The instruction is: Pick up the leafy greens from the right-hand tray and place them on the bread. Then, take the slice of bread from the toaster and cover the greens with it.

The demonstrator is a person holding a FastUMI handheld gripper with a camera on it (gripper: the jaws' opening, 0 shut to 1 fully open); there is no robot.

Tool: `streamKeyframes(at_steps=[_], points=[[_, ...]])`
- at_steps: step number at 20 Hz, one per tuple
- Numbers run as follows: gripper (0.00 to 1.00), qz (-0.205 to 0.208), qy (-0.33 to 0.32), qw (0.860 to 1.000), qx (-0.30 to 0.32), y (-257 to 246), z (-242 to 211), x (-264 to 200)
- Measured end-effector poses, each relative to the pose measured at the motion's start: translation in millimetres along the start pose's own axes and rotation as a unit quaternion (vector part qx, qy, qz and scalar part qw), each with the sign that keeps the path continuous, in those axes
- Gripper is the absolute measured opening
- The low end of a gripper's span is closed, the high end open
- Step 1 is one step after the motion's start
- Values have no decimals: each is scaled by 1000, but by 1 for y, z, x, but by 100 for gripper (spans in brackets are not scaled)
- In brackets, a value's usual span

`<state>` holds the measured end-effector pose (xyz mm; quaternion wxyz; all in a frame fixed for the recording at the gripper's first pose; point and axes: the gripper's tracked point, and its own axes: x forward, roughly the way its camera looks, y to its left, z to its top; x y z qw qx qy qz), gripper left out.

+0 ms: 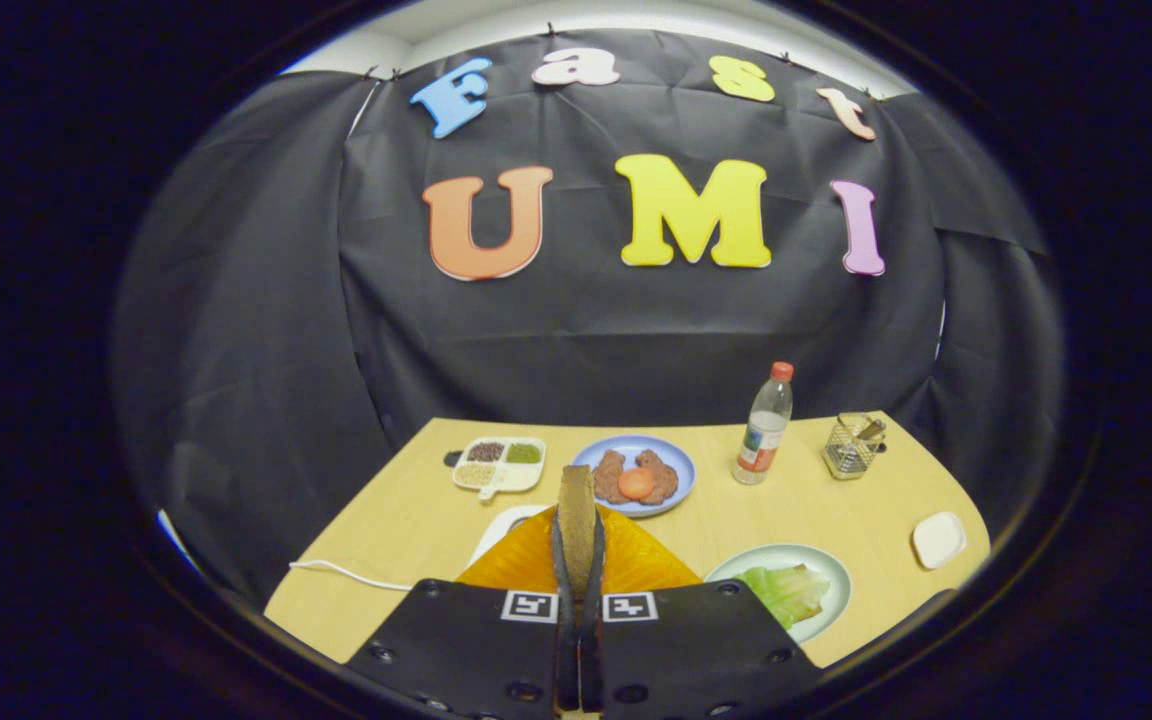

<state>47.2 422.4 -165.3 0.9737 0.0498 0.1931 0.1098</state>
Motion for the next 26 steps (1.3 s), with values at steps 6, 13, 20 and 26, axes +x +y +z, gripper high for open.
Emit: streamKeyframes(at_steps=[6, 13, 20, 26], points=[[2, -7, -49, 999, 10, -51, 54, -32], [1, -65, -22, 997, 18, -142, 23, -24], [1, -52, 27, 998, 21, -163, -59, 18], [2, -38, 55, 997, 37, -169, -104, 41]])
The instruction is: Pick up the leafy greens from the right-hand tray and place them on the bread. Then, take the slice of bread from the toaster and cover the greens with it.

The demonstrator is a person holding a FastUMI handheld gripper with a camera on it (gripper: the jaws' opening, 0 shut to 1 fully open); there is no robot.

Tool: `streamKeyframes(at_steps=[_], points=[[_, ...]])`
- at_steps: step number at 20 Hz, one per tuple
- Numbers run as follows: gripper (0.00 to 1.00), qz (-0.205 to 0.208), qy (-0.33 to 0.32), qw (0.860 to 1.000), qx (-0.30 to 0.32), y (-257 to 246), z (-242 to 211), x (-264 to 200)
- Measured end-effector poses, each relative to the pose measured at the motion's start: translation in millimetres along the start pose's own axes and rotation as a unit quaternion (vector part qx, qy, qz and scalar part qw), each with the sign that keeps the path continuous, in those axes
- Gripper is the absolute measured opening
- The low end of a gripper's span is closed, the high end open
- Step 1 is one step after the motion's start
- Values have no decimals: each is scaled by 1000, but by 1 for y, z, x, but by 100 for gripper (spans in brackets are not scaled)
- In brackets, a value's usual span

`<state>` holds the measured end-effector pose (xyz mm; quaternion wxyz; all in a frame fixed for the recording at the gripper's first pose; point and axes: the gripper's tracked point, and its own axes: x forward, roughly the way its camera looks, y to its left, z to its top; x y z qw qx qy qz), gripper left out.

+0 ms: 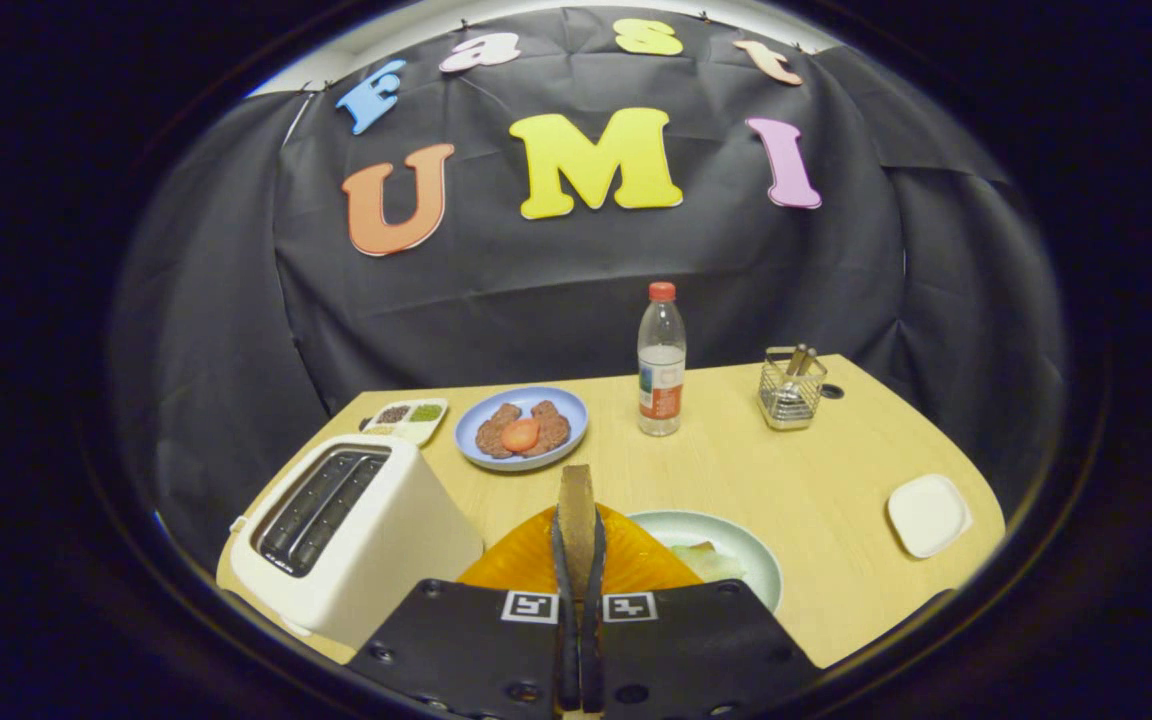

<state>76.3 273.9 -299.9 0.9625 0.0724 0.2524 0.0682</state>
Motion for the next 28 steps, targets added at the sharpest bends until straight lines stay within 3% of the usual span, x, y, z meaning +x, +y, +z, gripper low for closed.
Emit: streamKeyframes(at_steps=[3, 6, 14, 22, 28], points=[[4, -14, 14, 1000, 15, -18, -11, 7], [15, -32, 18, 999, 5, -40, -13, 6], [86, -47, 12, 999, 7, -87, 8, -2], [96, 3, -104, 994, -21, -73, 135, -95], [96, -43, -182, 982, -23, -98, 210, -183]])
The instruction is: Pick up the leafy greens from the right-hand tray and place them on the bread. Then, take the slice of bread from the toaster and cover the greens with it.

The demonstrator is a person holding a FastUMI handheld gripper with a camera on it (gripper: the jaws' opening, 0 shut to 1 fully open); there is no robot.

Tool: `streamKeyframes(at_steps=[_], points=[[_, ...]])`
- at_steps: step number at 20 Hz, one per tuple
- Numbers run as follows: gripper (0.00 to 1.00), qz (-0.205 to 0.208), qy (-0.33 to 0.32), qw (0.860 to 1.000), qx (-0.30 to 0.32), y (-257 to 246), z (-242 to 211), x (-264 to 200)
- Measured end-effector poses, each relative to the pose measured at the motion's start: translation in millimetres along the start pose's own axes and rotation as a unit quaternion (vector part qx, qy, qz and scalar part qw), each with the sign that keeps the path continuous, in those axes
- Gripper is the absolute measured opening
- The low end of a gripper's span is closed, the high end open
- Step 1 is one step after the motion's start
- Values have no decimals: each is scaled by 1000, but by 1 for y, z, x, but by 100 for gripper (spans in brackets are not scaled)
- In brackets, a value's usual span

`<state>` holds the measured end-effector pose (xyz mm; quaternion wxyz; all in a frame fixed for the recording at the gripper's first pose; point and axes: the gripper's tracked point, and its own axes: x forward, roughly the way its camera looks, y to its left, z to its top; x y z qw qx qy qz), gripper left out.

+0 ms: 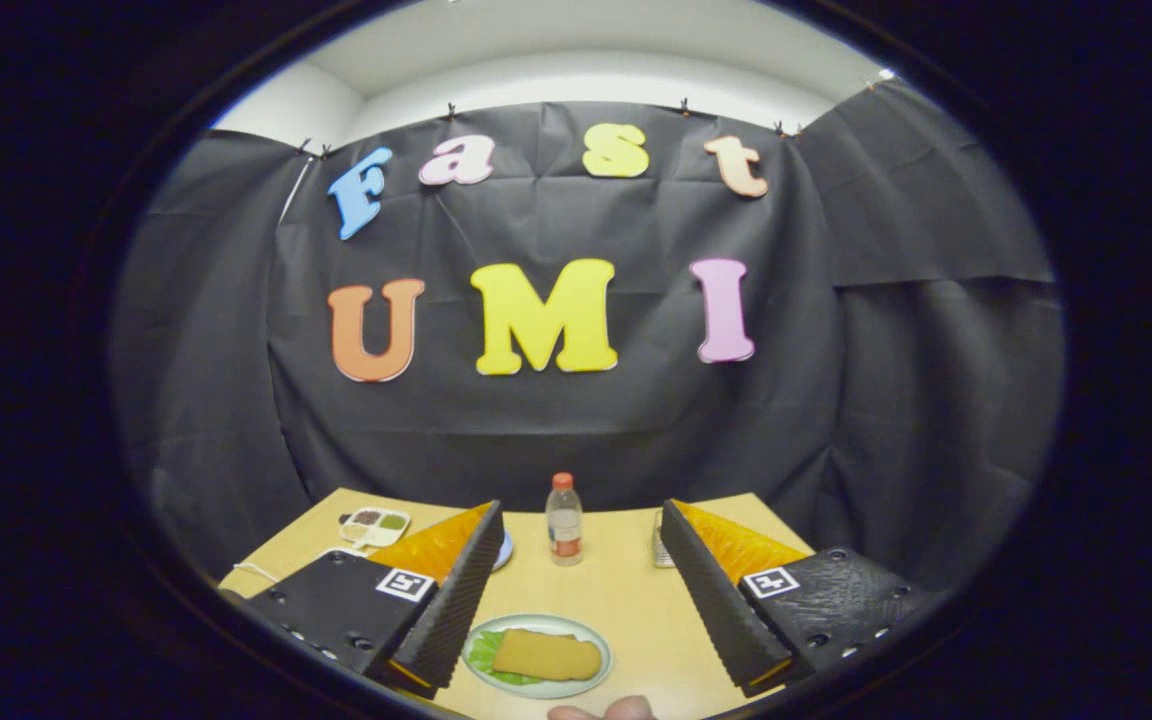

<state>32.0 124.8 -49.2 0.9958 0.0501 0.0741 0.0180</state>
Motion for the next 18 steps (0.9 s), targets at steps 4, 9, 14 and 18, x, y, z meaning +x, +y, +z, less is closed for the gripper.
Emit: streamKeyframes(at_steps=[4, 9, 14, 18], points=[[96, -19, -26, 999, 0, -25, 39, -41], [96, -45, -74, 996, -6, -44, 73, -80], [96, -43, -87, 995, 2, -40, 83, -101], [96, -44, -98, 994, -3, -35, 86, -105]])
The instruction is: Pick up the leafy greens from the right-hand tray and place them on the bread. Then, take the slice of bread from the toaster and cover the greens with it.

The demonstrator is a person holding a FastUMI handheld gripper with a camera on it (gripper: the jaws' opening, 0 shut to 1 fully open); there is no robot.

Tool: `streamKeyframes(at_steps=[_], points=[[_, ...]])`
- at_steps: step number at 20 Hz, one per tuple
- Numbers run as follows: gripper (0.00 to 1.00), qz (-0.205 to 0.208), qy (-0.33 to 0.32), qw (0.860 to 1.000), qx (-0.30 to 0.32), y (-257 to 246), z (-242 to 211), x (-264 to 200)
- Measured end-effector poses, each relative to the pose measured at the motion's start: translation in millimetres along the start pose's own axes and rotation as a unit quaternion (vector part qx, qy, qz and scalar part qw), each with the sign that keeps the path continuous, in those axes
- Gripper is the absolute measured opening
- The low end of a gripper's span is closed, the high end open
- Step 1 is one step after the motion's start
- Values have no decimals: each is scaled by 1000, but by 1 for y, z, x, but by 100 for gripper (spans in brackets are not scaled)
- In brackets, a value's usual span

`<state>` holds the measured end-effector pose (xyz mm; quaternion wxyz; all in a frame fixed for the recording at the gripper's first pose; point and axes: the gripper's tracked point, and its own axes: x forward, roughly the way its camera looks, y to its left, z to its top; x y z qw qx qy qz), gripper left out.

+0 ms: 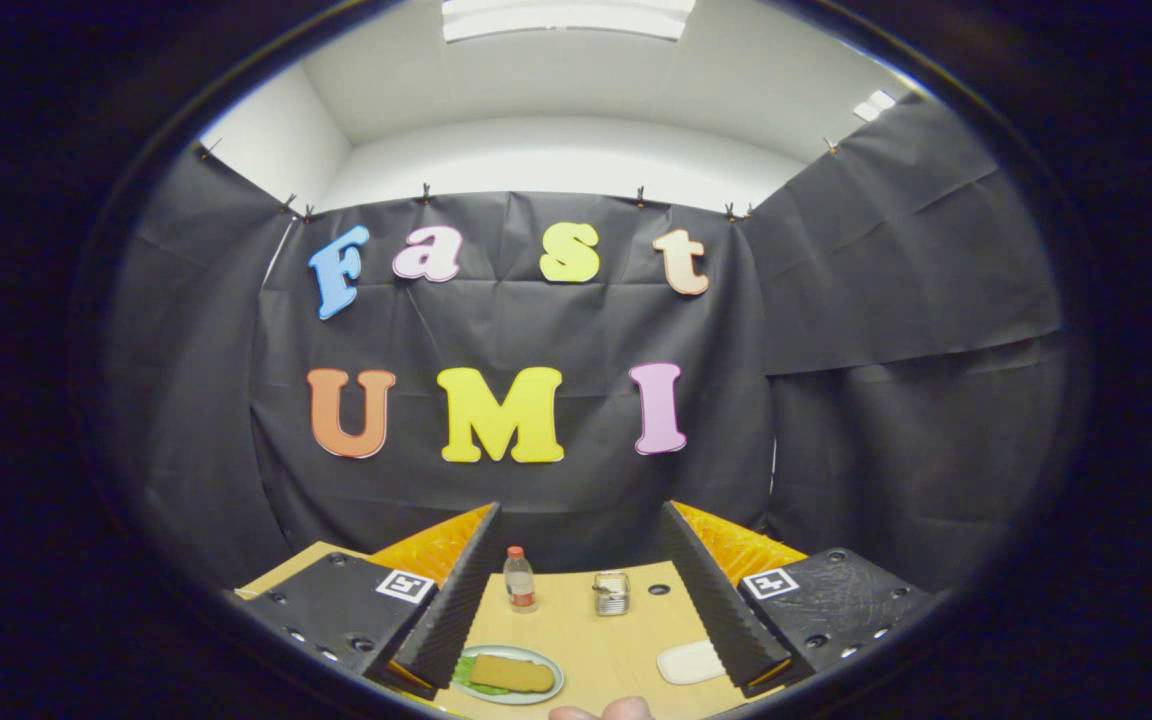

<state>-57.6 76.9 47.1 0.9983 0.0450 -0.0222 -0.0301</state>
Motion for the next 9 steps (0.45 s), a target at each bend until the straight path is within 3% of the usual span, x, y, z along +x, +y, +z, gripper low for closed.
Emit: streamKeyframes(at_steps=[9], points=[[96, 2, -4, 1000, -2, 13, 8, 0]])
